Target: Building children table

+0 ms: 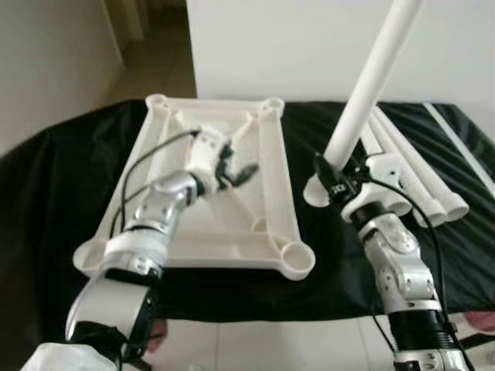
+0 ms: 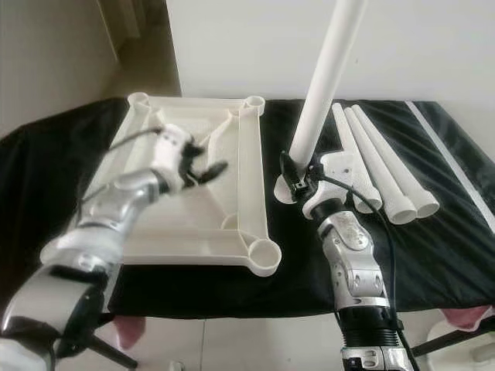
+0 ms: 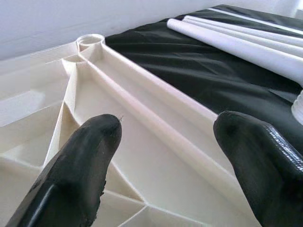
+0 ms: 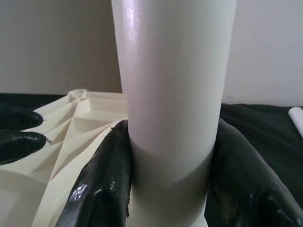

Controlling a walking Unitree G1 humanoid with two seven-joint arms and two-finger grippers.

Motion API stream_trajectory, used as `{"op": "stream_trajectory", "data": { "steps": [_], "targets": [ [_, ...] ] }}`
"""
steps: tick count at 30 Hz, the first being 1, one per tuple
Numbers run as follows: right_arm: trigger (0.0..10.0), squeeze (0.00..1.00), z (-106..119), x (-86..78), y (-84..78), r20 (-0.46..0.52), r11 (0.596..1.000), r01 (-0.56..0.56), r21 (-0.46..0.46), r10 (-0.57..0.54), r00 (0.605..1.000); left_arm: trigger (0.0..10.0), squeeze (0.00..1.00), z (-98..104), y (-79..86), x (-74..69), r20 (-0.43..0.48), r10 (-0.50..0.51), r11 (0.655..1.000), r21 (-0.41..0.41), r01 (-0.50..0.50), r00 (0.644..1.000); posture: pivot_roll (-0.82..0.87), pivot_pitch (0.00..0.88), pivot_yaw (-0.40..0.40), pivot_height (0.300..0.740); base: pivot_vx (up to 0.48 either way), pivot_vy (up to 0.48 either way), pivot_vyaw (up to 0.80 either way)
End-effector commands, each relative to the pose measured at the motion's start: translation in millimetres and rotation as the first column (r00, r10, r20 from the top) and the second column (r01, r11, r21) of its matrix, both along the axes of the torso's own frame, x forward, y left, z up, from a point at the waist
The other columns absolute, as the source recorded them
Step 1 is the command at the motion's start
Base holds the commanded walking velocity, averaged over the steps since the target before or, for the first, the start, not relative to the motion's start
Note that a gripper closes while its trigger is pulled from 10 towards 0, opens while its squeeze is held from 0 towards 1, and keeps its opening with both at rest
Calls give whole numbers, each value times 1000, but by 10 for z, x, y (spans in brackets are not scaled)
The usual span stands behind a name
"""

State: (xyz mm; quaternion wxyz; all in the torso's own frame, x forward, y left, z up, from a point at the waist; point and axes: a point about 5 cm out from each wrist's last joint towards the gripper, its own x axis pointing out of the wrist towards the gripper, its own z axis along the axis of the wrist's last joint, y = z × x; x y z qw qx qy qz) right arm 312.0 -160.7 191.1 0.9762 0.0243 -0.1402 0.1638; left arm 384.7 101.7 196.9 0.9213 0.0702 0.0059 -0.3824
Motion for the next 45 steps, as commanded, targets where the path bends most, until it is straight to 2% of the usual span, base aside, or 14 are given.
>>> {"op": "stream_trajectory", "data": {
  "steps": [1, 3, 5, 7, 11, 12, 14, 16, 18, 22, 32, 35, 37, 45],
  "targets": [
    [10000, 0, 33, 3, 27, 1, 999, -47, 2, 47, 999, 10000, 0, 25, -17, -6, 5, -4, 1000, -2, 4, 1000, 84, 0, -51, 740, 0, 0, 0],
    [10000, 0, 13, -66, 93, -9, 983, -178, -46, 178, 984, 10000, 0, -14, 6, -46, -12, -23, 1000, 15, 24, 1000, 83, 0, -50, 740, 0, 0, 0],
    [10000, 0, 13, -66, 93, -9, 983, -178, -46, 178, 984, 10000, 0, -14, 6, -46, -12, -23, 1000, 15, 24, 1000, 83, 0, -50, 740, 0, 0, 0],
    [10000, 0, -10, -147, 133, -15, 955, -282, -88, 281, 959, 10000, 0, -66, 26, -77, -32, -40, 999, 25, 41, 999, 84, 0, -49, 740, 0, 0, 0],
    [10000, 0, -74, -222, 118, -31, 931, -345, -120, 344, 938, 10000, 0, -147, 54, -138, -67, -88, 995, 50, 92, 994, 90, 0, -52, 740, 0, 0, 0],
    [10000, 0, -74, -222, 118, -31, 931, -345, -120, 344, 938, 10000, 0, -147, 54, -138, -67, -88, 995, 50, 92, 994, 90, 0, -52, 740, 0, 0, 0],
    [10000, 0, -92, -287, 84, -13, 920, -369, -134, 370, 929, 10000, 0, -272, 126, -199, -111, -98, 990, 88, 108, 989, 94, 0, -46, 740, 0, 0, 0],
    [10000, 0, -92, -287, 84, -13, 920, -369, -134, 370, 929, 10000, 0, -272, 126, -199, -111, -98, 990, 88, 108, 989, 94, 0, -46, 740, 0, 0, 0],
    [10000, 0, -102, -350, 54, -6, 909, -391, -147, 394, 919, 10000, 0, -328, 195, -240, -133, -91, 989, 103, 105, 987, 97, 0, -41, 740, 0, 0, 0],
    [10000, 0, -159, -436, 22, -26, 891, -426, -160, 428, 904, 10000, 0, -346, 271, -285, -153, -86, 988, 111, 103, 985, 99, 0, -32, 740, 0, 0, 0],
    [10000, 0, -236, -613, 56, -60, 860, -488, -148, 485, 873, 10000, 0, -339, 329, -332, -163, -77, 988, 119, 97, 984, 99, 0, -18, 740, 0, 0, 0],
    [10000, 0, -360, -675, 92, -91, 857, -499, -131, 491, 867, 10000, 0, -350, 340, -356, -168, -76, 987, 124, 98, 983, 97, 0, -11, 740, 0, 0, 0],
    [10000, 0, -360, -675, 92, -91, 857, -499, -131, 491, 867, 10000, 0, -350, 340, -356, -168, -76, 987, 124, 98, 983, 97, 0, -11, 740, 0, 0, 0],
    [10000, 0, -605, -738, 85, -178, 847, -514, -139, 489, 854, 10000, 0, -335, 360, -374, -171, -68, 987, 130, 91, 983, 99, 0, -3, 740, 0, 0, 0]
  ]
}}
